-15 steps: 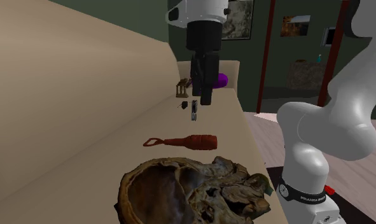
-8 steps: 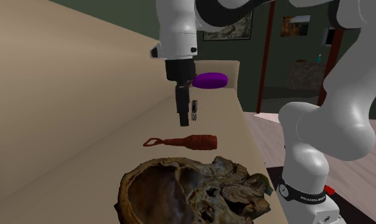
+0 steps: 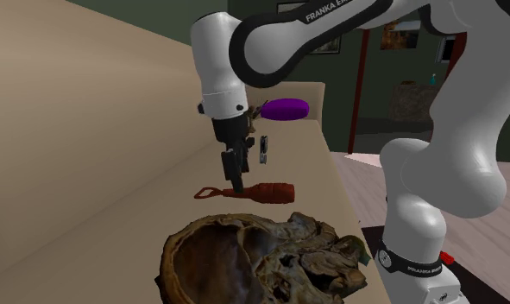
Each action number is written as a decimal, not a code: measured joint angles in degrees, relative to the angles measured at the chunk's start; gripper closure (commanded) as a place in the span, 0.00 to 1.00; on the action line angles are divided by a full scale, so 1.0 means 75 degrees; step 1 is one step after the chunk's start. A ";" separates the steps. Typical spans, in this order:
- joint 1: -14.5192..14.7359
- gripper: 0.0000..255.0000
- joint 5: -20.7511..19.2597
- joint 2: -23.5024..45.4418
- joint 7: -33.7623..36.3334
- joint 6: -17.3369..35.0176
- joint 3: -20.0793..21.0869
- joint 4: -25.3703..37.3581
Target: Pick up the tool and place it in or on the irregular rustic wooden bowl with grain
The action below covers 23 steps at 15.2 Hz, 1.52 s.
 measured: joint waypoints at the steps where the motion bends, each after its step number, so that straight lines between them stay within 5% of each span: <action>1: -0.0012 0.00 -0.0014 0.0035 0.0007 0.0099 -0.0011 -0.0073; 12: -0.0044 0.00 -0.0064 0.0165 0.0032 0.0693 -0.0049 -0.0541; 13: -0.0044 1.00 -0.0064 0.0165 0.0032 0.0693 -0.0049 -0.0541; 23: -0.0045 1.00 -0.0065 0.0163 0.0032 0.0696 -0.0050 -0.0539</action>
